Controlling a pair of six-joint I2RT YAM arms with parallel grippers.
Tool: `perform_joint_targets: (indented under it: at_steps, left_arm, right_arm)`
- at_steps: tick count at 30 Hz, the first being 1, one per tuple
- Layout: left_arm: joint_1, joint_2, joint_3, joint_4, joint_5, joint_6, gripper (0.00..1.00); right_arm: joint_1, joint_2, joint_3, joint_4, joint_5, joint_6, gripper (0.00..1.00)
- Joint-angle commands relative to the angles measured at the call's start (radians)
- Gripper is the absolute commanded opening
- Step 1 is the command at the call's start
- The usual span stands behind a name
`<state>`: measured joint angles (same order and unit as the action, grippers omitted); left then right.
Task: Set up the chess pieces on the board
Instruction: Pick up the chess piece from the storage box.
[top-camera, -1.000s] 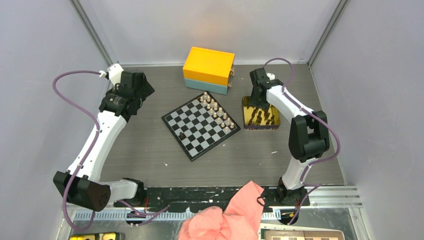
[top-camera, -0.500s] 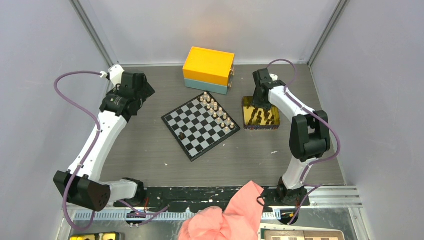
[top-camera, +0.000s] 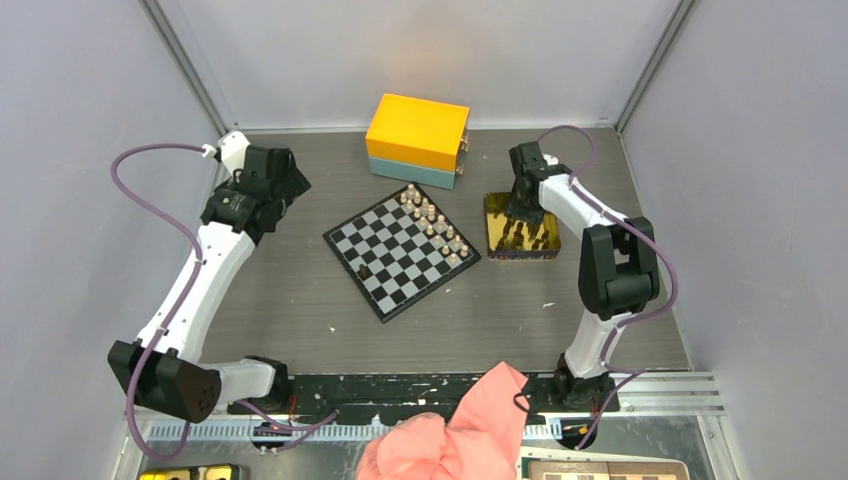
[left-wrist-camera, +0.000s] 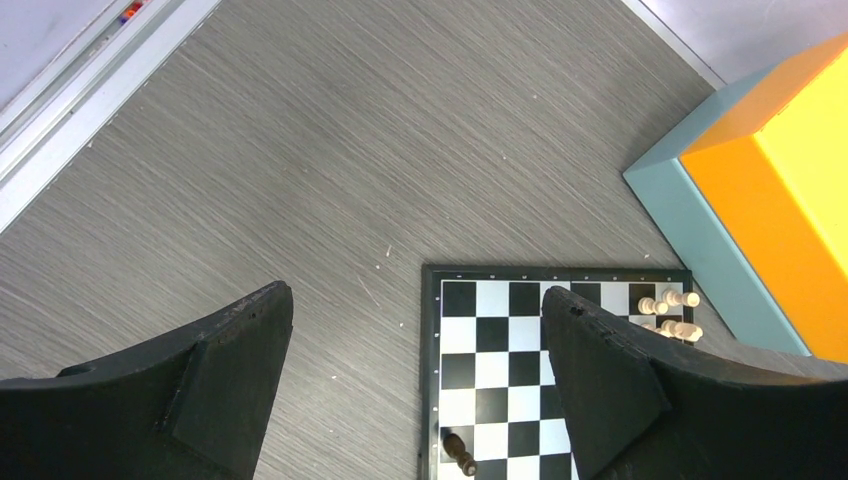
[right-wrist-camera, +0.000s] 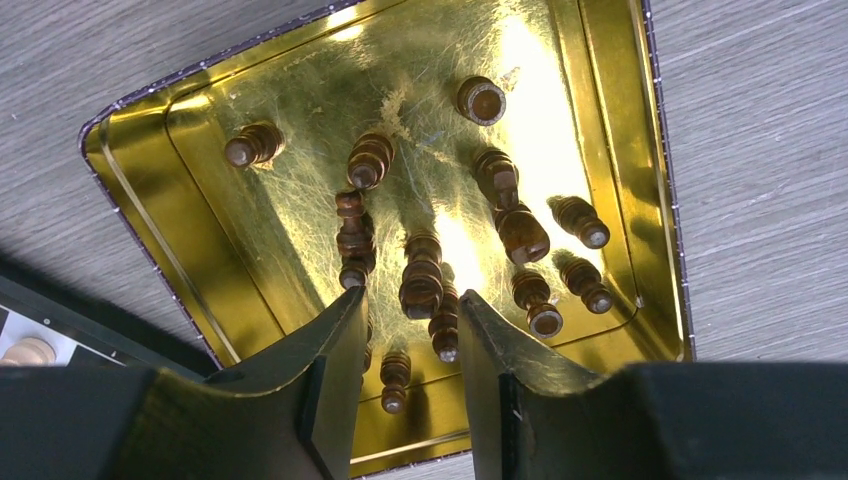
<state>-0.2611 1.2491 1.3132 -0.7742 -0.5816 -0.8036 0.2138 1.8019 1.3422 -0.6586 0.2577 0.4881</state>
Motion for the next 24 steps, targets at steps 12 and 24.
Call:
perform_joint_targets:
  at_steps: [12, 24]
  left_arm:
    - [0.006, -0.01, -0.005, 0.044, -0.012, 0.009, 0.95]
    - [0.008, -0.011, -0.006, 0.046, -0.02, 0.016, 0.95]
  right_arm:
    - [-0.017, 0.035, -0.011, 0.056, -0.026, 0.029, 0.35]
    - [-0.028, 0.047, 0.014, 0.047, -0.023, 0.024, 0.13]
